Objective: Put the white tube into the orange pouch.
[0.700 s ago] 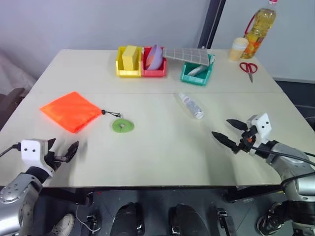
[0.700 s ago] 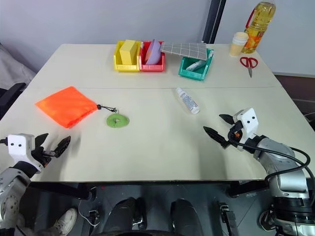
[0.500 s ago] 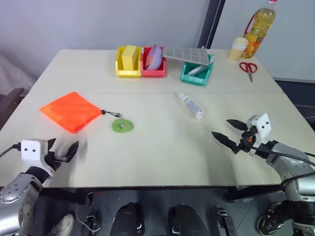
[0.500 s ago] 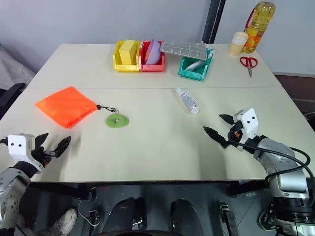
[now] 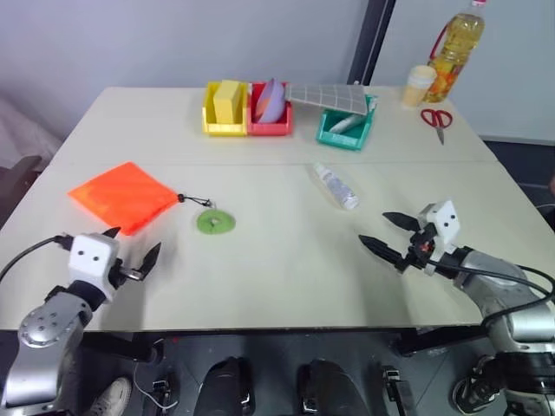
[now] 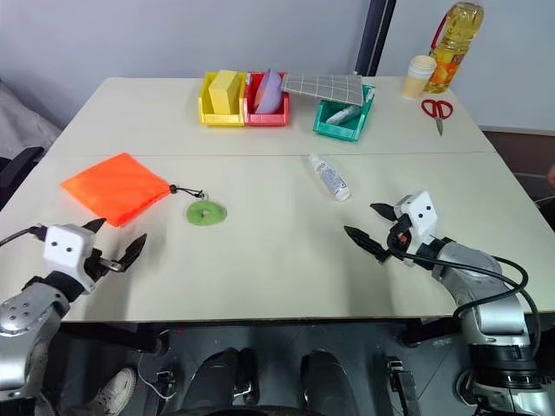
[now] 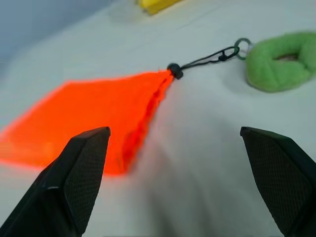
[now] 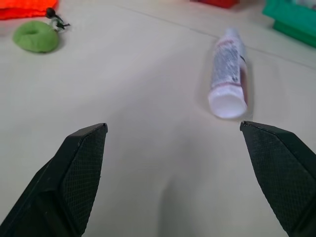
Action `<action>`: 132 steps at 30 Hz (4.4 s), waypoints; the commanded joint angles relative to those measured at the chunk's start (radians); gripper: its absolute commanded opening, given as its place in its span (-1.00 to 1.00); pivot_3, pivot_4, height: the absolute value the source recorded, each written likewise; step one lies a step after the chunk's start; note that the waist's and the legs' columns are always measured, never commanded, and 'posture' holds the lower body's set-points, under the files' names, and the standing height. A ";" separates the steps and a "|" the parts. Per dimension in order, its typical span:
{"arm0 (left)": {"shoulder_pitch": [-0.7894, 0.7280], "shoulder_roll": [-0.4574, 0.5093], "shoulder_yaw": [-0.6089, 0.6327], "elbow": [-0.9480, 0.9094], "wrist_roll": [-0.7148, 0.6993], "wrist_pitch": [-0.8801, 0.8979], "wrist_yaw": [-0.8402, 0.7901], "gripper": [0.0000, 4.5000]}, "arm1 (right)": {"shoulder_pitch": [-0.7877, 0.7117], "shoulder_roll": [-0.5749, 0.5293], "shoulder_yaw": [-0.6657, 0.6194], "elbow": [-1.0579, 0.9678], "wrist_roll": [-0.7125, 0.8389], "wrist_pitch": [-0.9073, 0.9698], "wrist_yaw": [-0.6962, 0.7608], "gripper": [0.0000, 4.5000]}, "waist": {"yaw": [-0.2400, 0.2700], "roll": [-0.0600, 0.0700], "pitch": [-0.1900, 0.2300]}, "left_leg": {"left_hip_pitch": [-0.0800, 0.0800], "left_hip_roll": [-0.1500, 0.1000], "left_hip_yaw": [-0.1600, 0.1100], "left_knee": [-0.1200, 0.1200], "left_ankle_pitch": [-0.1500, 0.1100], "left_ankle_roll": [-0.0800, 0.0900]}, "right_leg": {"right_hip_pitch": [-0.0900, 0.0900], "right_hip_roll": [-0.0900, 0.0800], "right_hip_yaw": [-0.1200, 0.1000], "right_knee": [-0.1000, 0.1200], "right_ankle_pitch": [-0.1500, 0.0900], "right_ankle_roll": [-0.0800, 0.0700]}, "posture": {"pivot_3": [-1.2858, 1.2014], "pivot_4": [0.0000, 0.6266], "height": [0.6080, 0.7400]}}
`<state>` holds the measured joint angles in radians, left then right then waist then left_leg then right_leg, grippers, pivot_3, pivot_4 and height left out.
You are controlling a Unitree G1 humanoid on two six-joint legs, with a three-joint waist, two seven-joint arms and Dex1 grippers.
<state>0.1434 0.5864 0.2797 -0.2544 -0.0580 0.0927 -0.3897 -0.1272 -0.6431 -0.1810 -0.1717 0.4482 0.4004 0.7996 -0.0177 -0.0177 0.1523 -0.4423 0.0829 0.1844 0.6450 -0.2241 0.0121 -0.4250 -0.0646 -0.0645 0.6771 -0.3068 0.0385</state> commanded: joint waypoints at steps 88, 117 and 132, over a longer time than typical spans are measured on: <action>-0.474 -0.268 -0.370 0.194 0.251 0.118 0.141 -0.97 | -0.018 0.135 0.156 -0.179 -0.046 0.015 -0.182 1.00 | 0.006 -0.002 0.000 | 0.000 -0.001 0.001 0.005 0.002 0.004 | 0.008 0.003 -0.001 -0.001 0.006 0.010 | 0.03 -0.52 1.00; -0.265 -0.148 -0.231 -0.050 0.055 0.270 -0.056 -0.97 | -0.278 0.224 0.120 0.283 -0.217 -0.068 -0.354 1.00 | 0.001 -0.001 0.000 | 0.003 0.000 0.001 0.005 0.003 0.004 | 0.009 0.002 0.000 0.004 0.006 0.010 | 0.03 -0.52 1.00; -0.324 -0.171 -0.275 -0.054 0.008 0.278 -0.079 -1.00 | -0.442 0.308 0.094 0.585 -0.238 -0.143 -0.379 0.75 | -0.002 -0.001 0.000 | 0.004 0.000 0.002 0.004 0.007 -0.002 | 0.008 0.003 0.000 0.005 0.006 0.010 | 0.03 -0.52 1.00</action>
<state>-0.1655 0.4127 0.0111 -0.2861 -0.0365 0.3786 -0.4633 -0.5425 -0.3405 -0.0647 0.4125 0.2010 0.2855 0.4177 -0.0201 -0.0186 0.1522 -0.4387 0.0826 0.1861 0.6487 -0.2168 0.0097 -0.4171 -0.0616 -0.0648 0.6818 -0.3011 0.0487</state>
